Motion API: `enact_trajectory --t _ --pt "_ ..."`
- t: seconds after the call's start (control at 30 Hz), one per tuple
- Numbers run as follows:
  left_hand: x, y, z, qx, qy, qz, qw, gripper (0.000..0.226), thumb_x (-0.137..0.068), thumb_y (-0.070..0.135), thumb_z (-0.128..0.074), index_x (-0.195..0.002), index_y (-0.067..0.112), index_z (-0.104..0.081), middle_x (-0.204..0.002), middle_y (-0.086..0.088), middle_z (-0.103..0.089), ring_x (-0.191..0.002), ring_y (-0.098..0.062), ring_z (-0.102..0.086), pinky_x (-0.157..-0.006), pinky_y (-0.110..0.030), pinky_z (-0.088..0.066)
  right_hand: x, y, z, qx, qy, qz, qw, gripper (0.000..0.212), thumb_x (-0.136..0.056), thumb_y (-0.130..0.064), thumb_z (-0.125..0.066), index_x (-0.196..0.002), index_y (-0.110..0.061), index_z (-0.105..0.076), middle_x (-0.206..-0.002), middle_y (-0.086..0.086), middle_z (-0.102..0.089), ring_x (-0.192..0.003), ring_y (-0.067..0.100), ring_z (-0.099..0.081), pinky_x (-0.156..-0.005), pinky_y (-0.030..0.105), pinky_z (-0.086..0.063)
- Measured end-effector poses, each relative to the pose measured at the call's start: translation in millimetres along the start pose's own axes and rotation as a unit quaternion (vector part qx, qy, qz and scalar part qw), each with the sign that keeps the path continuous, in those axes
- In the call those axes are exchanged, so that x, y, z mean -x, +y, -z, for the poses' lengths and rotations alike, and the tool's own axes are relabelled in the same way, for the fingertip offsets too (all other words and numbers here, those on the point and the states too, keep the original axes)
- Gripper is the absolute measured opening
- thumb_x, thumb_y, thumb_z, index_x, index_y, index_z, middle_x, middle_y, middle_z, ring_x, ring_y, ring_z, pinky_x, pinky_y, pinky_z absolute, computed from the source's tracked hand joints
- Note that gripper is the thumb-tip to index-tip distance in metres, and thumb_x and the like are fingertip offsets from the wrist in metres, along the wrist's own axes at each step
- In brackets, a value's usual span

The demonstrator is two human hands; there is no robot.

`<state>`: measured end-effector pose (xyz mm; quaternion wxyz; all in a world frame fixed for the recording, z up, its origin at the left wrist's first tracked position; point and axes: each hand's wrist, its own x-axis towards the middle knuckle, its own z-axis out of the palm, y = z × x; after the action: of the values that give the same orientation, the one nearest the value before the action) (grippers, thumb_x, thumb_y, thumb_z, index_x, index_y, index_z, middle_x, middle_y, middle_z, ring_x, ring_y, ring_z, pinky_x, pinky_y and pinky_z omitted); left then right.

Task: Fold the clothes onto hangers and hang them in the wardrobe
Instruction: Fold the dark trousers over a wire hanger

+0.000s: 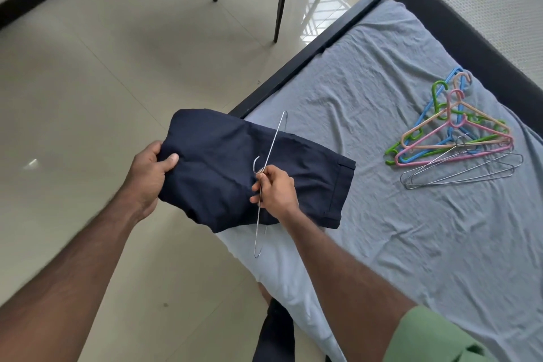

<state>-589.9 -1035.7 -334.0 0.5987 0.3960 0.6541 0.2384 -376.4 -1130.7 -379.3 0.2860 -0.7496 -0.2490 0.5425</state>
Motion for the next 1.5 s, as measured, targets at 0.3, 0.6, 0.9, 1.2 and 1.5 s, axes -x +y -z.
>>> enact_trajectory --t 0.3,0.6,0.9,1.2,1.5 --pt "-9.7 -5.2 20.9 -0.095 0.055 0.042 0.993 0.009 -0.1 0.008 -0.052 -0.104 0.007 -0.06 -0.105 -0.009 -0.068 -0.097 -0.027 -0.061 -0.084 -0.041 -0.049 11.7 -36.4 -7.6 -0.113 0.02 -0.007 0.993 0.018 -0.107 -0.018 -0.047 -0.093 -0.015 -0.059 -0.08 0.004 -0.07 -0.069 0.033 -0.075 -0.059 0.041 -0.061" --pt "34.2 -23.6 -3.1 -0.281 -0.028 0.06 0.957 0.052 -0.091 0.033 -0.072 -0.136 0.018 -0.051 -0.13 -0.005 -0.056 -0.124 -0.025 -0.055 -0.102 -0.037 -0.045 49.4 -50.8 14.7 -0.133 -0.039 0.005 0.99 0.018 -0.108 -0.017 -0.046 -0.105 -0.005 -0.058 -0.095 0.012 -0.074 -0.083 0.034 -0.076 -0.077 0.052 -0.061" --pt "117.0 22.9 -73.2 -0.143 -0.336 0.086 0.927 0.081 -0.083 0.032 -0.073 -0.15 0.043 -0.027 -0.145 0.009 -0.043 -0.124 -0.014 -0.049 -0.086 -0.031 -0.049 96.8 -114.9 39.3 -0.089 -0.021 0.077 0.993 0.016 -0.105 -0.016 -0.054 -0.098 -0.004 -0.063 -0.08 0.011 -0.073 -0.064 0.03 -0.074 -0.063 0.05 -0.063" --pt "151.1 96.1 -49.6 -0.315 -0.004 -0.137 0.939 0.073 -0.089 0.033 -0.07 -0.15 0.027 -0.032 -0.148 -0.002 -0.041 -0.129 -0.02 -0.045 -0.104 -0.043 -0.044 156.6 -174.7 73.6 0.053 -0.036 0.234 0.97 0.023 -0.104 -0.025 -0.051 -0.091 -0.022 -0.069 -0.058 -0.021 -0.058 -0.055 0.01 -0.051 -0.058 0.035 -0.044" --pt "233.1 251.9 22.7 -0.562 0.081 -0.499 0.654 0.052 -0.084 0.037 -0.075 -0.131 0.028 -0.057 -0.146 0.004 -0.051 -0.14 -0.018 -0.034 -0.11 -0.053 -0.028 293.7 -340.7 95.6 0.143 -0.103 0.385 0.906 0.026 -0.102 -0.009 -0.047 -0.085 -0.002 -0.065 -0.063 0.007 -0.056 -0.045 0.018 -0.049 -0.045 0.034 -0.04"
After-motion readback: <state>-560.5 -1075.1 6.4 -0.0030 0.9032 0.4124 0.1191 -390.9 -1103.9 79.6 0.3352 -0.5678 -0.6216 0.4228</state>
